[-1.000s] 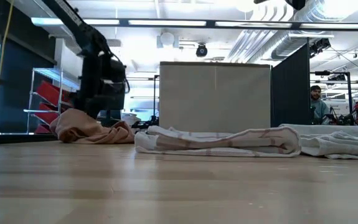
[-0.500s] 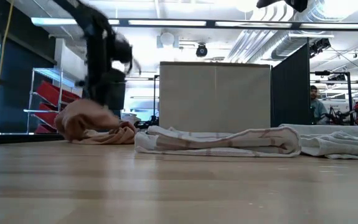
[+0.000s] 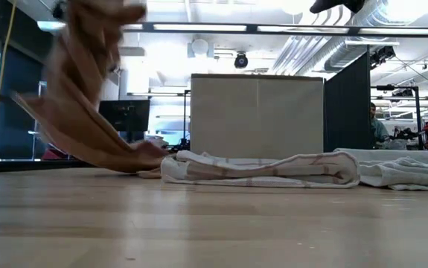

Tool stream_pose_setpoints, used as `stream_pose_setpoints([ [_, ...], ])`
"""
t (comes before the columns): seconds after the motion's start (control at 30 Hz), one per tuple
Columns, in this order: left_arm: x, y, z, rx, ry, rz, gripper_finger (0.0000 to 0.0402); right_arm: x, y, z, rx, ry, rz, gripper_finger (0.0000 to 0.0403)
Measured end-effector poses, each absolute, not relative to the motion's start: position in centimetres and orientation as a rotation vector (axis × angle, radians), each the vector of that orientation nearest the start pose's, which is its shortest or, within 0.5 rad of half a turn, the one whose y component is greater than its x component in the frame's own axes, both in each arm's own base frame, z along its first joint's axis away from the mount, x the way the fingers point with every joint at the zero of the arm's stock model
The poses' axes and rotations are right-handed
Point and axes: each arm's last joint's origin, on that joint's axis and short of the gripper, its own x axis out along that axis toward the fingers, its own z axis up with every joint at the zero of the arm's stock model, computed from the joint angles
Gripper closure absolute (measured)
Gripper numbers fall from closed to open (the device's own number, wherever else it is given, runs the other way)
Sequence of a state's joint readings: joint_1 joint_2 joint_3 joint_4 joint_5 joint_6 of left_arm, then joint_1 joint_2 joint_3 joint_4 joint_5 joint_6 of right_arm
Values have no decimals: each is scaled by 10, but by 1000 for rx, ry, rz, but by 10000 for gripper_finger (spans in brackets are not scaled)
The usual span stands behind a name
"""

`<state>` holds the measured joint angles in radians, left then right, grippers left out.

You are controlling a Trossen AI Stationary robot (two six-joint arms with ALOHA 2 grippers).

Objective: Fold towel
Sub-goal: Fold the brown towel

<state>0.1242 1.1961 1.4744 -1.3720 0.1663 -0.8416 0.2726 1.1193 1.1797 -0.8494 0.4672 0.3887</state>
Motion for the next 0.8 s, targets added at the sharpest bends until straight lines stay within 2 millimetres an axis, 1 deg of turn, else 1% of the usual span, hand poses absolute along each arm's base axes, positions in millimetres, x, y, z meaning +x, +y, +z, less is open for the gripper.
stream_pose_setpoints([
  [0.13, 186, -25, 398, -1055, 1091, 255, 381, 207, 44, 350, 70, 679, -342, 403],
  [0.23, 189, -54, 404, -1104, 1084, 132, 381, 207, 43, 350, 101, 667, -367, 403],
  [0.33, 203, -79, 412, -1102, 1000, -45, 381, 207, 43, 350, 141, 660, -381, 403],
  [0.43, 223, -95, 419, -1034, 865, -220, 381, 207, 43, 350, 173, 654, -392, 403],
  [0.53, 245, -103, 422, -891, 714, -340, 381, 207, 43, 350, 200, 638, -424, 403],
  [0.63, 265, -103, 415, -750, 636, -354, 381, 207, 42, 350, 247, 602, -489, 403],
  [0.7, 277, -98, 406, -676, 635, -290, 381, 207, 41, 351, 273, 579, -527, 403],
  [0.8, 291, -83, 389, -617, 658, -101, 370, 207, 40, 351, 313, 560, -553, 403],
])
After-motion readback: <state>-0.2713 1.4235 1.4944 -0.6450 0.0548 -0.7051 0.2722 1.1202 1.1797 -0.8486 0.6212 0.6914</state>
